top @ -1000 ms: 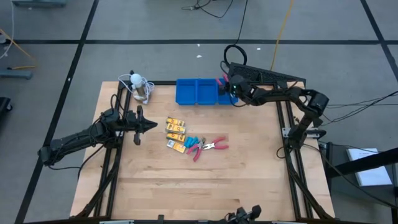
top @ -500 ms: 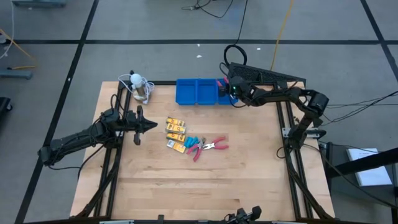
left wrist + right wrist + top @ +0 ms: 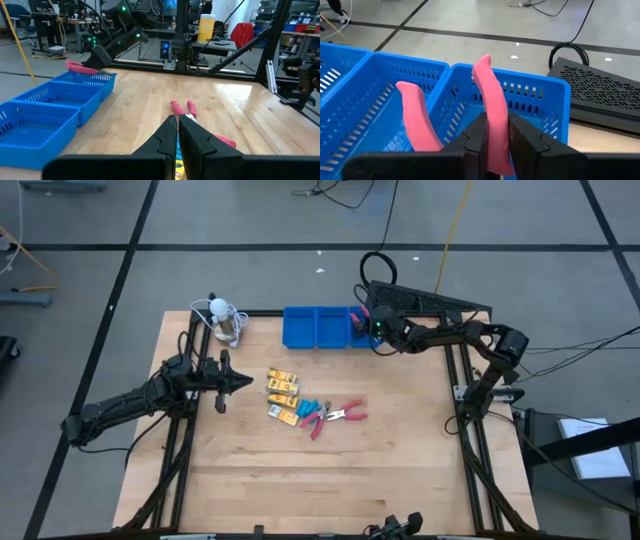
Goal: Pick & Place School Supplies
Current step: Put the red ticket punch into the right blue bin
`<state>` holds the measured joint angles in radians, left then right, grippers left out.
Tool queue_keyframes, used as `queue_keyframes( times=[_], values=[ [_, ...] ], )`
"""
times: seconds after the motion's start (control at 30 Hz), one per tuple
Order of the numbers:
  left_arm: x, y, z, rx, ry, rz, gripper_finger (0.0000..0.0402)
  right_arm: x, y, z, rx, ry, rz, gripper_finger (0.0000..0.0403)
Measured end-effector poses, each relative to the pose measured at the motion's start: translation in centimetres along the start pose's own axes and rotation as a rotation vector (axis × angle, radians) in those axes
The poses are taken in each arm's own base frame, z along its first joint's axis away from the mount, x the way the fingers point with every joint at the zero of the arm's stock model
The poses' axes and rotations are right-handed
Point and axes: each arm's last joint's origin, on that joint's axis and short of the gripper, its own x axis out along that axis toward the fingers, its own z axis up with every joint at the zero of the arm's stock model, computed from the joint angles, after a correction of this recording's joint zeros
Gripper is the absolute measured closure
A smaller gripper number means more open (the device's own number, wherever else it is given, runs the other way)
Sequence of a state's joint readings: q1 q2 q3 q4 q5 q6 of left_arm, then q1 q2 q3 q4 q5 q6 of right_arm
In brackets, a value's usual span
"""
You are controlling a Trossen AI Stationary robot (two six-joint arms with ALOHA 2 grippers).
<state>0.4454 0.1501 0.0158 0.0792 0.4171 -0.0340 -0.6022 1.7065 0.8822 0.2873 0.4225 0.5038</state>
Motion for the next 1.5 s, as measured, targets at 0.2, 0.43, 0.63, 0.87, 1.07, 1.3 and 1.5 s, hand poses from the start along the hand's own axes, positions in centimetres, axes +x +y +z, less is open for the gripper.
queue_keyframes(
  times=[0.2, 0.43, 0.63, 0.87, 1.07, 1.3, 1.5],
  values=[
    [0.0, 0.0, 0.0, 0.0, 0.0, 0.0, 0.0382, -0.01, 0.16, 0.3, -0.002, -0.029, 0.016, 0.0346],
    [0.0, 0.0, 0.0, 0.0, 0.0, 0.0, 0.0382, -0.01, 0.2, 0.37, -0.003, -0.036, 0.02, 0.0345],
    [0.0, 0.0, 0.0, 0.0, 0.0, 0.0, 0.0382, -0.01, 0.2, 0.36, -0.002, -0.035, 0.019, 0.0344],
    [0.0, 0.0, 0.0, 0.0, 0.0, 0.0, 0.0382, -0.01, 0.2, 0.36, -0.032, -0.035, 0.019, 0.0343],
    [0.0, 0.01, -0.01, 0.0, 0.001, 0.0, 0.0382, -0.01, 0.2, 0.36, -0.038, -0.035, 0.019, 0.0311],
    [0.0, 0.0, 0.0, 0.0, 0.0, 0.0, 0.0382, -0.01, 0.2, 0.37, -0.029, -0.036, 0.019, 0.0243],
    [0.0, 0.0, 0.0, 0.0, 0.0, 0.0, 0.0382, -0.05, 0.38, 0.58, -0.058, -0.058, 0.035, 0.0208]
  ],
)
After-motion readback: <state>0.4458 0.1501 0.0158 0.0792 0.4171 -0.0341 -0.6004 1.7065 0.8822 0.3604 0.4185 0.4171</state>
